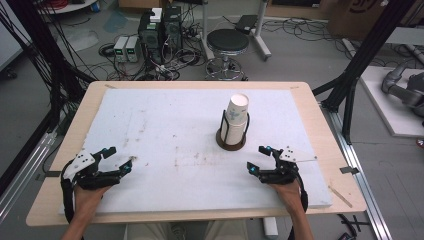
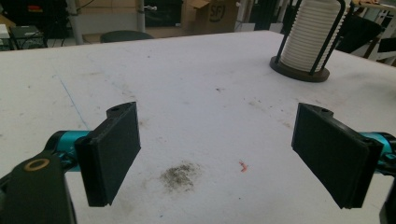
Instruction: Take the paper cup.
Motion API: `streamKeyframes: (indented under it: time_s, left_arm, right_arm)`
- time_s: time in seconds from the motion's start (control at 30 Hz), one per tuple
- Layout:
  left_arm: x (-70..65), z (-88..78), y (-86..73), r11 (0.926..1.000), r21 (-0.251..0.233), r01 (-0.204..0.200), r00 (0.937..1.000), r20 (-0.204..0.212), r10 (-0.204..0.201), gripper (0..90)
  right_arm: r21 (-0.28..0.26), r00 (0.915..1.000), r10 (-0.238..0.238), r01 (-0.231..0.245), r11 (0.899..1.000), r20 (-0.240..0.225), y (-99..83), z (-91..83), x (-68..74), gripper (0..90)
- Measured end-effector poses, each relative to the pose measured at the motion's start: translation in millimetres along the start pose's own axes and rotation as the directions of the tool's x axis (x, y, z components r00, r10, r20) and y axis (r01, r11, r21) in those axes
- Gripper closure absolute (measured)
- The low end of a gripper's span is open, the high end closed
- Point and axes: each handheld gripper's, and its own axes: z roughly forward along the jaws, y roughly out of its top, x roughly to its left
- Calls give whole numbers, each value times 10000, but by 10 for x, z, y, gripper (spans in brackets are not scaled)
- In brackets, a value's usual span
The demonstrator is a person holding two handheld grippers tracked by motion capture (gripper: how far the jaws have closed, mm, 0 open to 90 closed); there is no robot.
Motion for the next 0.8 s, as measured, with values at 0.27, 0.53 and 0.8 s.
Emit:
streamKeyframes:
  time_s: [0.27,0.53,0.8]
  left_arm:
    - [-1,2,0,10000,22,1,10000,0,-1,154]
    - [0,8,3,10000,51,11,10000,-7,-11,154]
    - [1,14,6,9999,131,85,9999,-131,-83,154]
  right_arm:
    - [-204,9999,156,-156,9997,-38,-9,-19,-11,171]
    - [-270,10000,26,-28,9996,-72,-7,-22,-13,171]
    - [-450,9991,407,-412,9981,-121,43,-87,-49,171]
